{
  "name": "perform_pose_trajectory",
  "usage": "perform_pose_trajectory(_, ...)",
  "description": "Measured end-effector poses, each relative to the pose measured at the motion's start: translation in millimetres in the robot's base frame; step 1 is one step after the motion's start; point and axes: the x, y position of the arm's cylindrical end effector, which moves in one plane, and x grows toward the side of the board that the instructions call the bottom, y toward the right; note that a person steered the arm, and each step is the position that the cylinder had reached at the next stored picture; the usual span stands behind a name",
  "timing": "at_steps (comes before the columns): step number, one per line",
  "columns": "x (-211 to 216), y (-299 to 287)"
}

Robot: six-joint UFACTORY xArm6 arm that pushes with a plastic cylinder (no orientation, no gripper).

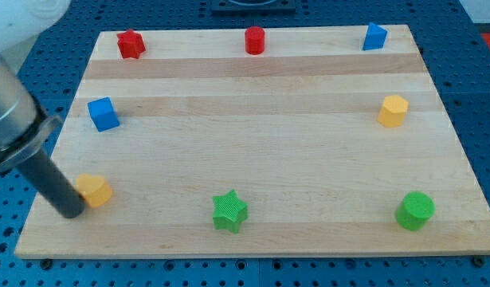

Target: Push the yellow heart at the center of the board

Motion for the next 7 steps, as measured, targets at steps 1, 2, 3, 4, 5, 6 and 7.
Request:
perform_pose_trajectory(1, -26, 12)
perform_pose_trajectory(2, -48, 12)
perform_pose_trajectory(3, -68, 16)
perform_pose_trajectory(4, -84, 37)
perform_pose_trajectory(5, -101, 62)
perform_pose_trajectory(6, -106, 75)
perform_pose_trajectory(7, -105, 63)
